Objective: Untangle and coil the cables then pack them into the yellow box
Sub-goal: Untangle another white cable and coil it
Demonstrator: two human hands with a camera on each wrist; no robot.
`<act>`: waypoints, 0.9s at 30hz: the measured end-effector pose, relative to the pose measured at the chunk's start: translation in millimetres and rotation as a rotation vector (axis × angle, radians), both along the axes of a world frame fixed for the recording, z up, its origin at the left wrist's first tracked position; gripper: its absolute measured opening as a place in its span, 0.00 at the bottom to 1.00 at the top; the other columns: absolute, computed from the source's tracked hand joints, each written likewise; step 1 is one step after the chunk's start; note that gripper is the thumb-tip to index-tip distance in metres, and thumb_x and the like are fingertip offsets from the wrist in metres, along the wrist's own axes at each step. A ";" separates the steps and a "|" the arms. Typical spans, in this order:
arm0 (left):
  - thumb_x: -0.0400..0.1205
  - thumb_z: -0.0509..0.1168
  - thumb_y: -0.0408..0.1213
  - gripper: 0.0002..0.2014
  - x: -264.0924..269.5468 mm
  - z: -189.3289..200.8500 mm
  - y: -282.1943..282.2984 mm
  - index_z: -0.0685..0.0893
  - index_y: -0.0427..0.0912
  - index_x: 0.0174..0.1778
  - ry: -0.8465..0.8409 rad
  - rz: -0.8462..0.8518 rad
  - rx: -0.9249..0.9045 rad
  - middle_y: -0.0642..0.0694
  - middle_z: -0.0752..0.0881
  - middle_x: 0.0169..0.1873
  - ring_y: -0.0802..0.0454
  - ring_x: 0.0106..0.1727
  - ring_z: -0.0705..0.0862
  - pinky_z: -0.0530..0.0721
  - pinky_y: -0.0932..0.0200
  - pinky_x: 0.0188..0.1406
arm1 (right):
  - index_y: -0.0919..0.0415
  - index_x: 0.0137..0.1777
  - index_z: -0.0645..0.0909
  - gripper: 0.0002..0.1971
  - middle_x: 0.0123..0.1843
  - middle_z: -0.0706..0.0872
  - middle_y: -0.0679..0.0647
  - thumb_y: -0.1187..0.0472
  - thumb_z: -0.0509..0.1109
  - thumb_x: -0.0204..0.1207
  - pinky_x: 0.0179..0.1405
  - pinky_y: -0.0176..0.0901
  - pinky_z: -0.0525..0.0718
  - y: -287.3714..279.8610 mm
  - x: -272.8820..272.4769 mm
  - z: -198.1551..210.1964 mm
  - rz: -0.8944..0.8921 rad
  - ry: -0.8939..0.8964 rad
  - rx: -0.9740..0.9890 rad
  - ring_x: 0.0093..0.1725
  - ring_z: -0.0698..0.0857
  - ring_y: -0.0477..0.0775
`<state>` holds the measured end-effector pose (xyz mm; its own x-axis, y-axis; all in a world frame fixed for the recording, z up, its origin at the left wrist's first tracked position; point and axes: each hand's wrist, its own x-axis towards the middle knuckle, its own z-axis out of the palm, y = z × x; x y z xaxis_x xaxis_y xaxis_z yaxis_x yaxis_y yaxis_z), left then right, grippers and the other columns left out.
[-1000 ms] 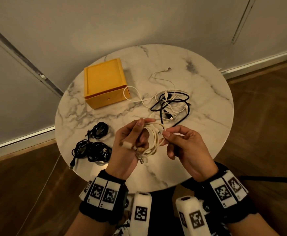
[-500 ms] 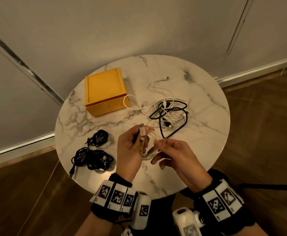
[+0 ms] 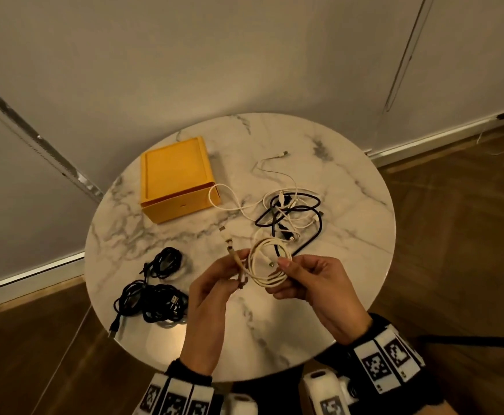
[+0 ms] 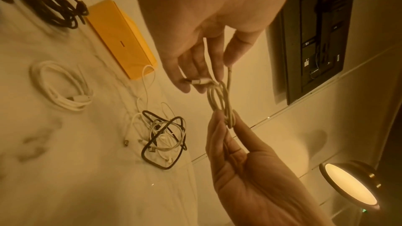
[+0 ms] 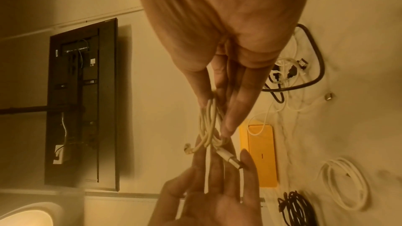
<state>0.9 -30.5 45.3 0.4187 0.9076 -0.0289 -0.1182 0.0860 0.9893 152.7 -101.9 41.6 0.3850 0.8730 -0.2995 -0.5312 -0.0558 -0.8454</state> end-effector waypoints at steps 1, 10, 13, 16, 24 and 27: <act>0.74 0.66 0.36 0.15 -2.1 1.0 -3.0 0.90 0.40 0.54 0.014 -0.008 0.027 0.41 0.90 0.53 0.41 0.60 0.85 0.80 0.44 0.58 | 0.75 0.39 0.85 0.13 0.35 0.89 0.71 0.61 0.73 0.68 0.29 0.43 0.89 -1.1 -0.3 -1.1 0.002 0.002 -0.006 0.30 0.90 0.63; 0.85 0.60 0.29 0.12 3.3 1.5 6.7 0.90 0.37 0.50 0.195 0.041 -0.064 0.40 0.90 0.37 0.48 0.31 0.83 0.79 0.59 0.21 | 0.82 0.44 0.84 0.17 0.38 0.88 0.76 0.62 0.72 0.71 0.33 0.44 0.90 -6.6 -5.9 -2.7 0.142 -0.107 0.037 0.33 0.91 0.64; 0.84 0.57 0.25 0.20 -1.4 5.0 13.5 0.91 0.39 0.35 0.217 -0.098 -0.266 0.39 0.84 0.27 0.46 0.26 0.79 0.77 0.58 0.18 | 0.77 0.45 0.87 0.13 0.38 0.90 0.71 0.64 0.70 0.75 0.36 0.45 0.91 -8.9 -5.0 -2.7 0.227 -0.198 0.029 0.35 0.91 0.65; 0.81 0.53 0.23 0.21 -7.4 6.4 15.5 0.90 0.36 0.31 0.274 -0.248 -0.310 0.36 0.80 0.27 0.45 0.26 0.77 0.81 0.54 0.22 | 0.71 0.43 0.89 0.09 0.36 0.90 0.68 0.66 0.69 0.78 0.36 0.47 0.91 -9.8 -3.4 -2.3 0.272 -0.250 -0.007 0.34 0.91 0.64; 0.82 0.62 0.35 0.12 -25.6 -8.9 12.1 0.90 0.36 0.41 0.478 -0.497 -0.280 0.38 0.86 0.33 0.44 0.33 0.85 0.88 0.44 0.37 | 0.68 0.40 0.90 0.09 0.33 0.90 0.68 0.65 0.72 0.79 0.35 0.53 0.91 -13.4 -9.8 -4.1 0.340 -0.432 -0.163 0.32 0.91 0.65; 0.75 0.68 0.54 0.18 -31.9 -15.1 8.1 0.90 0.42 0.42 0.611 -0.572 -0.061 0.43 0.89 0.35 0.44 0.37 0.89 0.89 0.43 0.39 | 0.73 0.38 0.87 0.12 0.28 0.89 0.66 0.65 0.70 0.79 0.33 0.58 0.91 -13.4 -13.3 -7.6 0.371 -0.558 -0.220 0.28 0.90 0.62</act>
<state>-31.0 -22.4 30.3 0.7086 0.5497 -0.4423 0.5153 0.0251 0.8567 139.4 -115.3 34.0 0.2209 0.9181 -0.3290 0.0661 -0.3507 -0.9342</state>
